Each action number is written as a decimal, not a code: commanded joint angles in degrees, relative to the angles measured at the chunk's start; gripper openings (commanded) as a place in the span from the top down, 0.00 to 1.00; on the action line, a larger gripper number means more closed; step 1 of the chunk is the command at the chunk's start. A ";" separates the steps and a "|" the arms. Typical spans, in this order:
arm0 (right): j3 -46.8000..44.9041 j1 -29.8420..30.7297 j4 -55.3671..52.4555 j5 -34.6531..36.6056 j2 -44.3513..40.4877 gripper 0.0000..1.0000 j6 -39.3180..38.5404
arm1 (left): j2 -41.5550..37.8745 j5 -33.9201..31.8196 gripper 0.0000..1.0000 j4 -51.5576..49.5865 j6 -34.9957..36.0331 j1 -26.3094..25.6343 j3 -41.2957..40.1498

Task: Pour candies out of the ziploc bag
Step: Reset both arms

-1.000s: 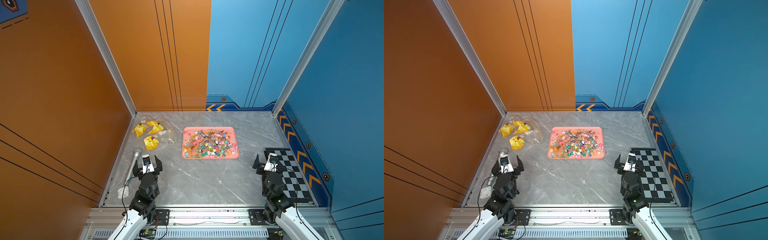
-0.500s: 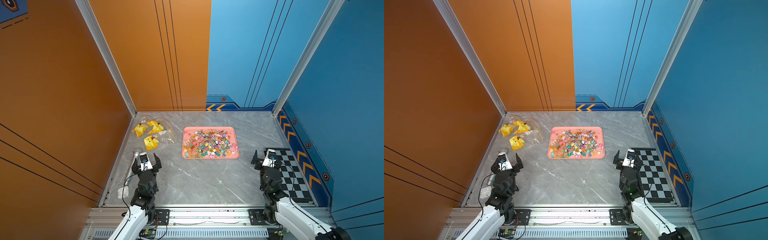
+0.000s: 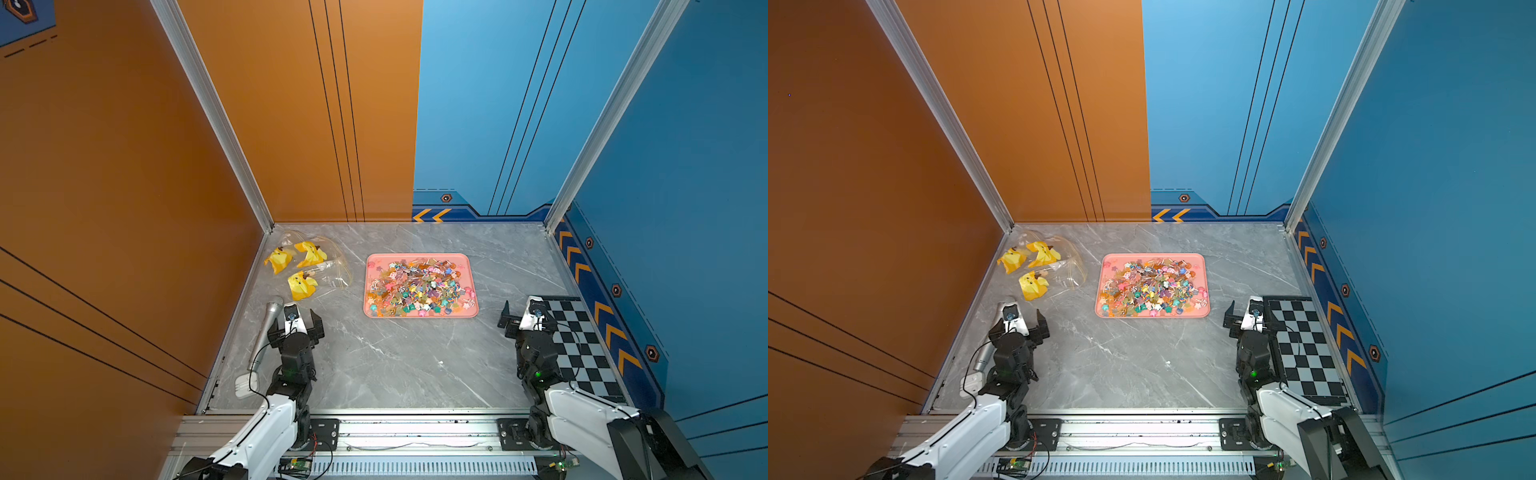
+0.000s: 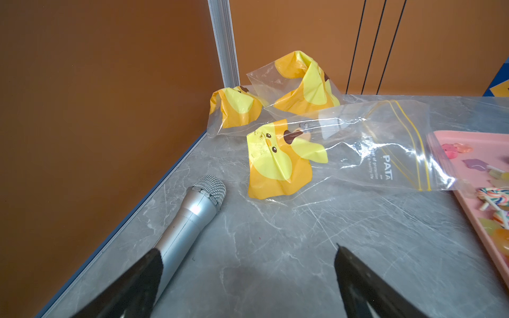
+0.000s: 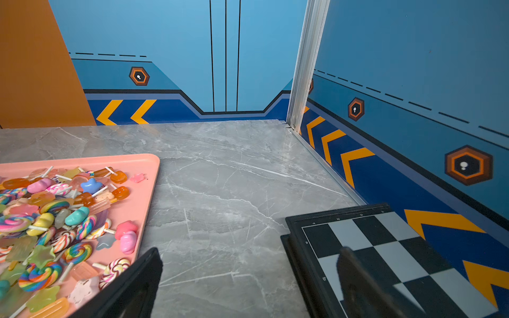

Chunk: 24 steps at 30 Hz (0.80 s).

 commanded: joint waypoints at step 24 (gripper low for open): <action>2.78 -1.63 15.54 -1.15 13.81 0.00 -1.29 | 17.67 3.45 0.02 22.42 3.58 3.03 1.80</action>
